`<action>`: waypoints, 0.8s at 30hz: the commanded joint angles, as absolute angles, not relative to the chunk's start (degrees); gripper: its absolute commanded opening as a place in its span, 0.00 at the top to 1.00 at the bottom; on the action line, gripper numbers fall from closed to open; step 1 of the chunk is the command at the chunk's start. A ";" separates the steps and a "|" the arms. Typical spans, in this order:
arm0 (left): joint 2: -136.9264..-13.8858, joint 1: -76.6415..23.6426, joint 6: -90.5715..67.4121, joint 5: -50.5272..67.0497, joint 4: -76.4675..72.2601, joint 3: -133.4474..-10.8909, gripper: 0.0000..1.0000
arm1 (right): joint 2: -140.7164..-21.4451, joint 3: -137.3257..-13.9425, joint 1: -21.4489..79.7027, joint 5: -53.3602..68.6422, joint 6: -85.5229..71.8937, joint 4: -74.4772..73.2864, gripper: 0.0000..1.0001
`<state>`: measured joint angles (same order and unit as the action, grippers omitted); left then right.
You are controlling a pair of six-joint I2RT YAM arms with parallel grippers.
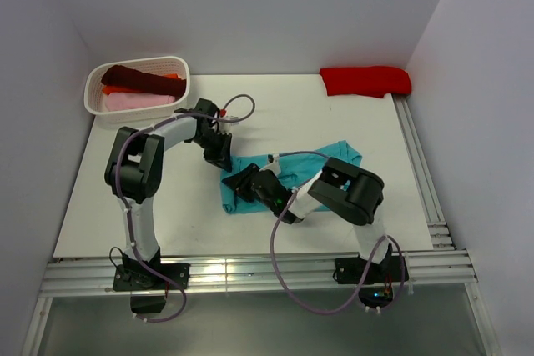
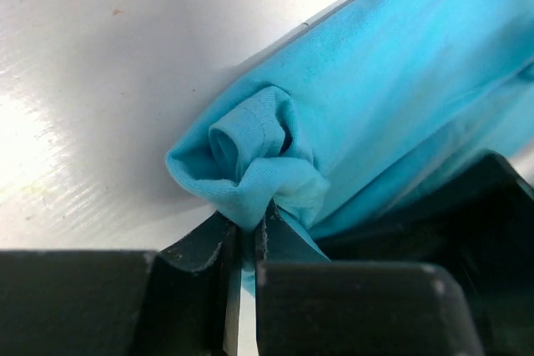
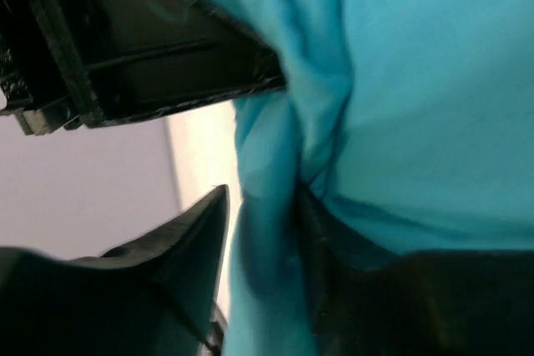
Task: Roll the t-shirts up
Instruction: Roll the tshirt
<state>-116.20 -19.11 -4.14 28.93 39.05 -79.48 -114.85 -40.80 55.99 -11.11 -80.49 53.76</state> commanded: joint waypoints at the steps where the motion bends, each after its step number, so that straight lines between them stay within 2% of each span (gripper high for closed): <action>1: -113.56 -21.09 -3.25 18.99 38.32 -80.95 0.97 | -109.08 -44.02 58.88 -16.33 -74.45 31.15 0.48; 5: -112.85 -21.53 -2.46 16.70 39.90 -81.74 0.98 | -105.82 -50.52 61.52 -22.31 -72.77 12.16 0.41; 15: -113.47 -22.67 -1.49 14.24 41.75 -82.88 0.99 | -103.45 -67.39 67.67 -35.32 -74.09 -25.18 0.39; 19: -113.73 -22.94 -1.41 14.15 42.36 -83.50 0.99 | -103.18 -73.46 70.31 -41.47 -73.13 -33.21 0.39; 24: -113.91 -23.55 -1.32 13.98 42.71 -83.76 0.99 | -105.72 -80.84 71.28 -43.15 -63.12 -31.47 0.42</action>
